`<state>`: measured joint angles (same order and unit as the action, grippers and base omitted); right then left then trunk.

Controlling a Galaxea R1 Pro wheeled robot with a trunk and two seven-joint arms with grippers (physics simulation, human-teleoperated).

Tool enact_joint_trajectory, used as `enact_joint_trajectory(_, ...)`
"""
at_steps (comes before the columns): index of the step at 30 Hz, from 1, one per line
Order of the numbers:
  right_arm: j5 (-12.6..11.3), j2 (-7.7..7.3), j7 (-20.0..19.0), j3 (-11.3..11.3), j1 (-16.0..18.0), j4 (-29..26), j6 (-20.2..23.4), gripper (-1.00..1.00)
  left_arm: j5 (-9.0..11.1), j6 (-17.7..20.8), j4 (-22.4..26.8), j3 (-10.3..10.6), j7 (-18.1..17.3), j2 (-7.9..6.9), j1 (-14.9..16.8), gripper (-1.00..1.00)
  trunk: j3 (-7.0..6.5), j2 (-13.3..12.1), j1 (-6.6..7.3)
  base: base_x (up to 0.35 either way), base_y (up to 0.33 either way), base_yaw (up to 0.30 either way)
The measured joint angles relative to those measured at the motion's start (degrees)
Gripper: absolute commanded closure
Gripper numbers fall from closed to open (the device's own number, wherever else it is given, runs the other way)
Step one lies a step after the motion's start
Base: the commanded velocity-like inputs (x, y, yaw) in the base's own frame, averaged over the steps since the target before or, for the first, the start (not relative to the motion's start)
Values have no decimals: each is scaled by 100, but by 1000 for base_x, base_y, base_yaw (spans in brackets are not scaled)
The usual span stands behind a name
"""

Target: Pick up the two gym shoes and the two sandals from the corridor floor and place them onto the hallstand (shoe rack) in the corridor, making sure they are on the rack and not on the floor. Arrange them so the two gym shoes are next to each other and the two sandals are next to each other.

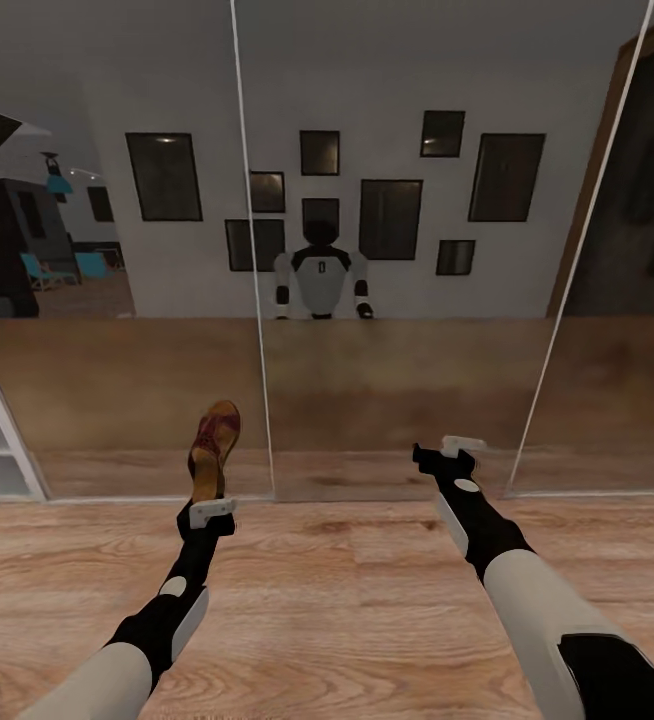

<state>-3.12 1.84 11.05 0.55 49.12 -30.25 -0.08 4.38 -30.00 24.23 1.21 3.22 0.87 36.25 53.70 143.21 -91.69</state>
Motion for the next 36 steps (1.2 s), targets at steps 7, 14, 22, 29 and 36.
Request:
enact_joint_trajectory(7, 1, 0, 1, 1, 0, 1, -4, -100, 3, 0, 0, -2, 0, 0, 0, 100, 0, 0, 0, 0, -18, 290)
enact_joint_trajectory(14, 2, 0, 0, 1, 0, -1, -1, -100, 4, -1, -1, -3, 0, 0, 0, 100, 0, 0, -1, -75, -60, 290)
enact_joint_trajectory(22, 1, 0, 1, 1, 0, 0, 0, -100, 4, -1, -1, -2, 0, 0, 0, 100, 0, 0, 0, -108, -92, 290)
enact_joint_trajectory(29, 2, 0, 2, 0, 0, 0, -1, -100, 4, -1, -1, -3, 0, 0, 0, 100, 0, 0, 0, -9, -8, 290)
enact_joint_trajectory(36, -1, 0, 0, 1, 0, 3, 0, -100, 4, -1, -1, -2, 0, 0, 0, 100, 0, 0, 0, -1, -1, 290)
